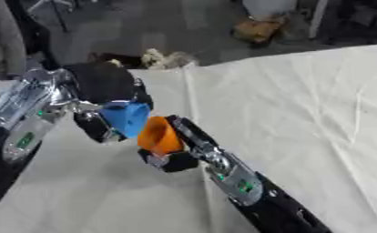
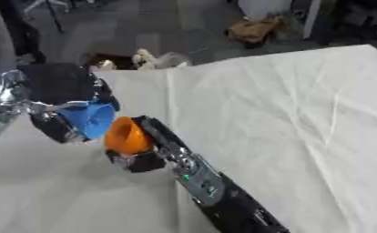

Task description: Pour the contents of one cup into another cup.

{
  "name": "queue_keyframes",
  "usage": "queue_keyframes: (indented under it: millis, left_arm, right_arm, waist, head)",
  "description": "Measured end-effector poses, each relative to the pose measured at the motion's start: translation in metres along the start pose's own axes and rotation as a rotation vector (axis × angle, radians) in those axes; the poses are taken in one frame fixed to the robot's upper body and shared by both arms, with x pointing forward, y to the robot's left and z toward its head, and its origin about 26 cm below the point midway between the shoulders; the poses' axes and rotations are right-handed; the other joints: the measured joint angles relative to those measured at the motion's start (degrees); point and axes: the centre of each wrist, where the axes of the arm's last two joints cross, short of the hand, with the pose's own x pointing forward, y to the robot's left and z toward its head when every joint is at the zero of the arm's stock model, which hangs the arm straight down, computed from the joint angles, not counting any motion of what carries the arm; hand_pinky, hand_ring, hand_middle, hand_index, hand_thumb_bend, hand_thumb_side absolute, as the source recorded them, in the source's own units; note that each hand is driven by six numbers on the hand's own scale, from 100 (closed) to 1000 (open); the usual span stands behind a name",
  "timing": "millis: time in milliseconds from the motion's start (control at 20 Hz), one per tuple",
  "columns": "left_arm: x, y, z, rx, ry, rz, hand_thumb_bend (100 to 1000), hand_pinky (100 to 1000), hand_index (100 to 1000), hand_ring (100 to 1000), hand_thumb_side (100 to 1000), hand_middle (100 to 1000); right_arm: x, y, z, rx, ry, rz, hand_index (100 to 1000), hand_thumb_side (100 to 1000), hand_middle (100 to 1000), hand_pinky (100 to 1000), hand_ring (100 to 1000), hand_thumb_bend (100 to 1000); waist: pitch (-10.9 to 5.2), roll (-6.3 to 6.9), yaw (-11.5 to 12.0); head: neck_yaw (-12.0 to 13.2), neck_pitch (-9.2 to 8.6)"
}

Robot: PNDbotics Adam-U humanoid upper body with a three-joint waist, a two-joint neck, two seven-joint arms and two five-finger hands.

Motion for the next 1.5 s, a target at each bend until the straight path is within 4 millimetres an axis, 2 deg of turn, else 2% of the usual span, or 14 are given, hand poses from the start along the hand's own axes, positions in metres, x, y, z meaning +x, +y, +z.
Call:
queue_keyframes:
  millis: [1500]
  left_arm:
    - [0.0025, -0.0013, -0.0033, -0.023, 0.027, -0.095, 100, 100, 807, 279, 205, 297]
  right_arm:
    - [0.0001, -0.0001, -0.0001, 0.000, -0.001, -0.003, 469, 217, 315, 611, 385, 100]
  waist:
    - [0.01, -0.02, 0.11]
  head:
    - [0.01, 0.04]
